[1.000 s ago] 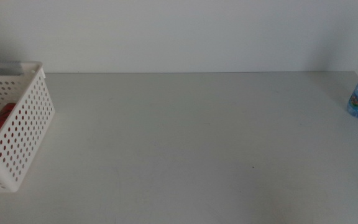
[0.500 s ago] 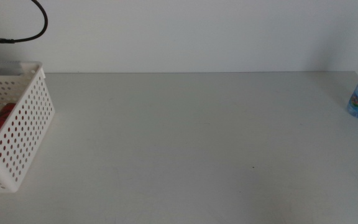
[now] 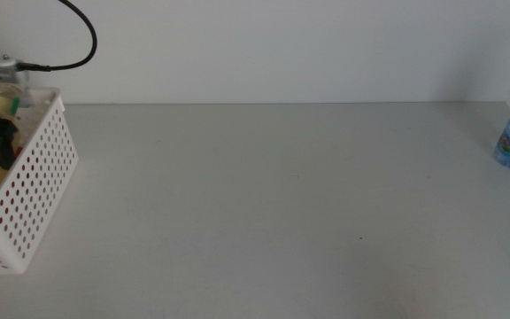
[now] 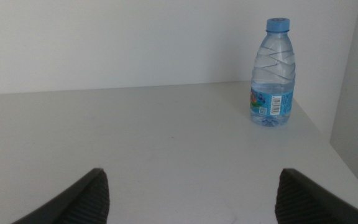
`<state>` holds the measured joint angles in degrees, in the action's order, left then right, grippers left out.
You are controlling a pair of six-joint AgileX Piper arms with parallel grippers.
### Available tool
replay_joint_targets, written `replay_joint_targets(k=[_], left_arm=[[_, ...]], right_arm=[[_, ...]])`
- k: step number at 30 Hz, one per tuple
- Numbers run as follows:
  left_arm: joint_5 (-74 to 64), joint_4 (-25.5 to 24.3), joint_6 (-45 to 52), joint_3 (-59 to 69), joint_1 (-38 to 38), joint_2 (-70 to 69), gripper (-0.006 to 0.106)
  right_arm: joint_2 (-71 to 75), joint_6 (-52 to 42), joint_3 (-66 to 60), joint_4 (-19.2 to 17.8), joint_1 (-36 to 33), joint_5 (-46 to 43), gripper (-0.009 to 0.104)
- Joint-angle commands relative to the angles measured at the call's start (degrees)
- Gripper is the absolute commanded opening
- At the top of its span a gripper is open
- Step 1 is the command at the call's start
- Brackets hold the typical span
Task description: Use arms to grab the bottles and put them into the dustbin to the left of the table.
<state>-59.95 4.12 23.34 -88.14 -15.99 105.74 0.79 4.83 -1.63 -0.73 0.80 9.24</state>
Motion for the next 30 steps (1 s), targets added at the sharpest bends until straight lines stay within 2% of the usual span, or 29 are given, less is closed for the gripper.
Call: replay_joint_targets(k=[1,5,11,21,25,30], left_arm=[[2.00,-0.45,0.18,-2.27,1.16,-3.69,0.075],[1.61,-0.77,-1.51,-2.27,1.77,-5.08,0.094],[0.22,0.62,-1.53,-2.27,1.77,-11.43,0.093],[-10.76,9.24,-2.71,-1.93,2.04,-25.90,0.092],[-5.59,9.30,-2.65,2.46,7.24,-33.29,0.092],[12.87,7.98,-3.13,16.15,19.26,-45.81,0.092]], right_arm=[[1.22,-0.31,0.54,-0.65,0.22,-4.18,0.094],[1.22,-0.31,0.54,-0.65,0.22,-4.18,0.094],[1.22,-0.31,0.54,-0.65,0.22,-4.18,0.094],[1.22,-0.31,0.54,-0.65,0.22,-4.18,0.094],[1.22,-0.31,0.54,-0.65,0.22,-4.18,0.094],[1.22,-0.31,0.54,-0.65,0.22,-4.18,0.094]])
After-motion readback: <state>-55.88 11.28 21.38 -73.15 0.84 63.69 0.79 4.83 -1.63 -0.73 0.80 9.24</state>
